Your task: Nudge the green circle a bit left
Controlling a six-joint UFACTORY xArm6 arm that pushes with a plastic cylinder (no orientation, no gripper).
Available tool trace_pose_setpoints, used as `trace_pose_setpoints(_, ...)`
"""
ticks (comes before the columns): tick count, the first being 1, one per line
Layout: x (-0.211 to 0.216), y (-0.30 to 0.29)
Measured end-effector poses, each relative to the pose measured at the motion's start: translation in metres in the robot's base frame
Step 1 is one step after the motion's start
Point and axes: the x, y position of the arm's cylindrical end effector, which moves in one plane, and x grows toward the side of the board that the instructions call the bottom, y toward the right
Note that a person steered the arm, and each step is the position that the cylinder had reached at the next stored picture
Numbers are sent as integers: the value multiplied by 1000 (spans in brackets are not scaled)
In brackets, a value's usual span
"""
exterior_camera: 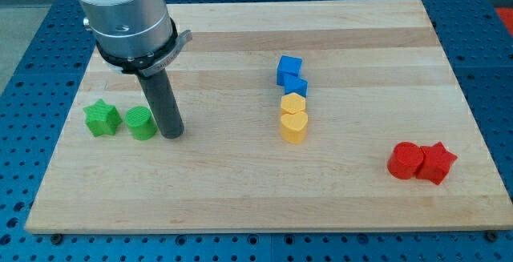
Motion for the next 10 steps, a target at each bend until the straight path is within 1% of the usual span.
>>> trace_pose_setpoints(3,0,-16)
trace_pose_setpoints(10,-1,-24)
